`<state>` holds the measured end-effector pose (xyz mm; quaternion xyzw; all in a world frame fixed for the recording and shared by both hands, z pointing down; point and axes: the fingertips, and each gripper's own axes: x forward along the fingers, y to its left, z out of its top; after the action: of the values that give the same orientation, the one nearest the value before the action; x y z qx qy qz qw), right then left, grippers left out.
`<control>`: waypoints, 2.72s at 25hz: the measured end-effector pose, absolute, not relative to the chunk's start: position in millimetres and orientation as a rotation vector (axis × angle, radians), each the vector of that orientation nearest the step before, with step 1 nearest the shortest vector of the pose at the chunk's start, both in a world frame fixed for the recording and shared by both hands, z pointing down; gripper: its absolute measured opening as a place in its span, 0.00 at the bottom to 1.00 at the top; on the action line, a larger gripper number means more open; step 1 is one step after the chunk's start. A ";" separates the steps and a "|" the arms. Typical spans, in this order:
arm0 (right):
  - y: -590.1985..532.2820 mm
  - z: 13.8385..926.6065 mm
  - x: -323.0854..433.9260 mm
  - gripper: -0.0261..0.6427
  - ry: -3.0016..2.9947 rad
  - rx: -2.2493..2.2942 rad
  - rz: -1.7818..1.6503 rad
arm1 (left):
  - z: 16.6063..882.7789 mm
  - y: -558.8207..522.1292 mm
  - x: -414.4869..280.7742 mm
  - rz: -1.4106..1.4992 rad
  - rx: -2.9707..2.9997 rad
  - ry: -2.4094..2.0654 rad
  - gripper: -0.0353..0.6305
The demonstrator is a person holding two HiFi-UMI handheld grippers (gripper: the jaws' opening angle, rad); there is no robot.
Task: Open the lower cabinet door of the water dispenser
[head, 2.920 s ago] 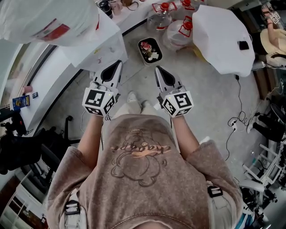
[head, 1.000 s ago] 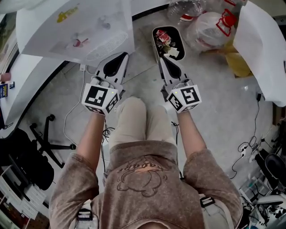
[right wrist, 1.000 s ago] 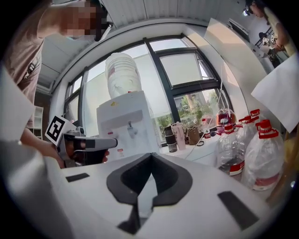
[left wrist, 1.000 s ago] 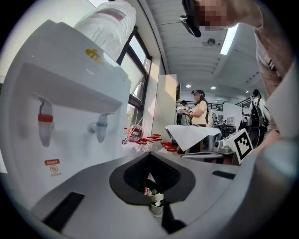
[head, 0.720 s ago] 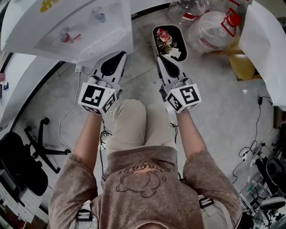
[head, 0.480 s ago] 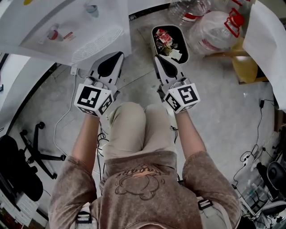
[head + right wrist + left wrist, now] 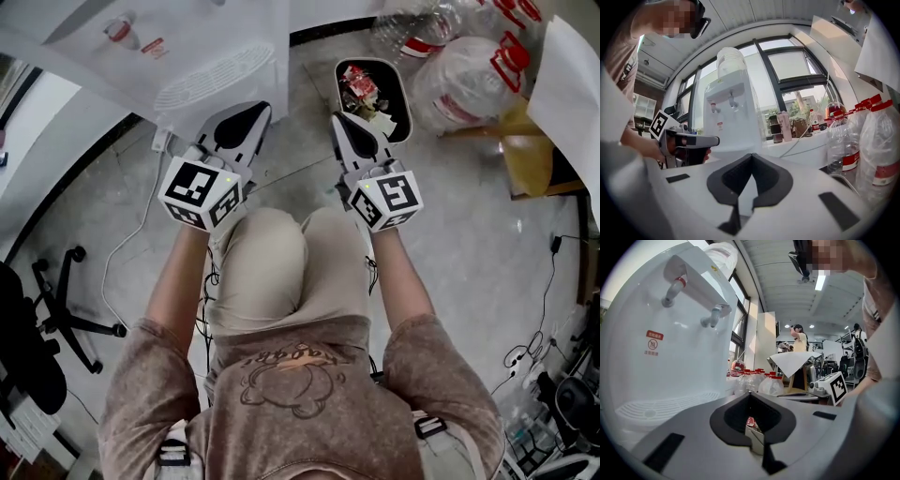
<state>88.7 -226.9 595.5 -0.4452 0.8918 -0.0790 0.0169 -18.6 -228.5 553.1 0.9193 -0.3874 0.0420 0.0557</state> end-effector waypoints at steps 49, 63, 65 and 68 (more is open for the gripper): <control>-340.0 696.9 -1.1 0.55 3.043 -1.073 -0.408 | 585.2 -245.1 -37.7 0.177 2.753 -1.201 0.08; -372.8 723.2 -20.4 0.57 3.092 -1.010 -0.455 | 592.8 -252.5 -46.0 0.196 2.738 -1.200 0.08; -374.0 722.6 -22.9 0.55 3.116 -0.982 -0.429 | 593.6 -254.4 -47.3 0.192 2.734 -1.200 0.08; -375.0 722.7 -23.4 0.55 3.136 -0.949 -0.420 | 595.4 -257.4 -48.4 0.188 2.730 -1.200 0.08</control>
<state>-23.4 -375.0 722.7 -0.2863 0.9463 -0.1266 -0.0807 -48.4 -257.4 595.4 0.9109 -0.4005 0.0628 0.0769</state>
